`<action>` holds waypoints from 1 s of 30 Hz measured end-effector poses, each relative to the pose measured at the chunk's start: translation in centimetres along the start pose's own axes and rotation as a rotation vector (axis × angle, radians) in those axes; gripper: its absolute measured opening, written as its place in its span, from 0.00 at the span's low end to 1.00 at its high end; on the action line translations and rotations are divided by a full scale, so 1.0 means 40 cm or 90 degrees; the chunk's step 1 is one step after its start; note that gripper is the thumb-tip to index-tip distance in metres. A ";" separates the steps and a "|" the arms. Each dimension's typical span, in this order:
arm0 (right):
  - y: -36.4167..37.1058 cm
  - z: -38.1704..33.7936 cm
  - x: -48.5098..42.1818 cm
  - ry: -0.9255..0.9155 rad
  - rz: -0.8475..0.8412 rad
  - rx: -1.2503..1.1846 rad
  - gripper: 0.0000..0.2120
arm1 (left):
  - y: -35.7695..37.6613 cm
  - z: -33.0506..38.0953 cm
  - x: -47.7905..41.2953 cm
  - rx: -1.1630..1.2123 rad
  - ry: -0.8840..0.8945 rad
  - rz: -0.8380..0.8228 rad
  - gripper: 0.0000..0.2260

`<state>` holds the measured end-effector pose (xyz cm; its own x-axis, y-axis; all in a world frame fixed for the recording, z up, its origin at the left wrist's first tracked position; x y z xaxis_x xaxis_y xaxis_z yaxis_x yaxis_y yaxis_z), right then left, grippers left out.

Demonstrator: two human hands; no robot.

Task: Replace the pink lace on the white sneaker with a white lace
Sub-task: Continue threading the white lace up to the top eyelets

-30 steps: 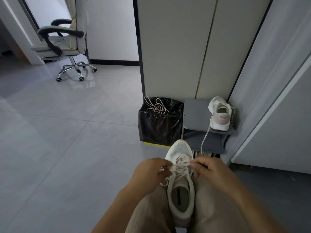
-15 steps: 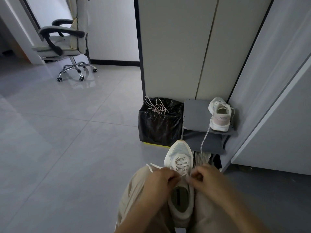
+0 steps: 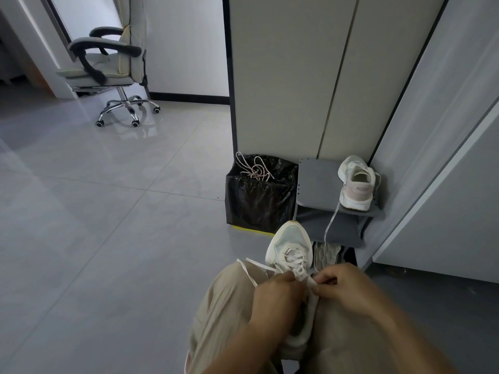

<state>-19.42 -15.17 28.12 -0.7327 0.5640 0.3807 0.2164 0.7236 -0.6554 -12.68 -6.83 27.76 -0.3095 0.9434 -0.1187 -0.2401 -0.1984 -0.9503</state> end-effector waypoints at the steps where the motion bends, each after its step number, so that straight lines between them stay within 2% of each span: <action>1: 0.000 0.000 0.000 0.000 0.002 0.000 0.04 | -0.004 0.006 -0.001 0.002 0.002 -0.002 0.09; 6: 0.002 0.002 0.001 -0.002 -0.012 0.007 0.04 | 0.024 -0.007 -0.017 0.085 -0.011 0.005 0.08; 8: 0.005 0.003 0.000 -0.003 -0.023 0.021 0.05 | 0.030 -0.004 -0.013 0.172 0.011 0.012 0.13; 10: 0.008 0.002 0.000 -0.006 -0.035 0.030 0.05 | 0.021 -0.009 -0.015 0.187 -0.006 0.033 0.19; 15: 0.011 0.010 -0.005 -0.004 -0.031 0.056 0.05 | 0.019 -0.016 -0.030 0.204 -0.040 -0.079 0.12; 18: 0.015 0.013 -0.007 -0.005 -0.027 0.064 0.04 | 0.029 -0.017 -0.047 0.186 -0.052 -0.142 0.11; 23: 0.010 0.003 -0.002 -0.023 -0.002 0.083 0.04 | 0.053 0.009 -0.033 0.101 0.008 -0.229 0.14; 27: 0.011 0.002 -0.002 -0.026 -0.007 0.076 0.04 | 0.039 -0.004 -0.027 0.120 -0.021 -0.197 0.16; 30: 0.011 0.005 -0.001 -0.032 0.001 0.090 0.04 | -0.001 -0.023 -0.015 0.200 -0.073 -0.095 0.09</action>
<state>-19.43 -14.93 27.69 -0.7642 0.5426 0.3486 0.1275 0.6570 -0.7430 -11.63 -7.15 27.61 -0.3469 0.9356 0.0649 -0.5560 -0.1494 -0.8177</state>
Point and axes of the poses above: each hand's wrist, its own x-axis away from the middle knuckle, its own y-axis out of the palm, z = x × y, the point moved 9 cm from there along -x, towards the middle knuckle, and after that the axes turned 6 degrees about y, right-handed, at the moved point
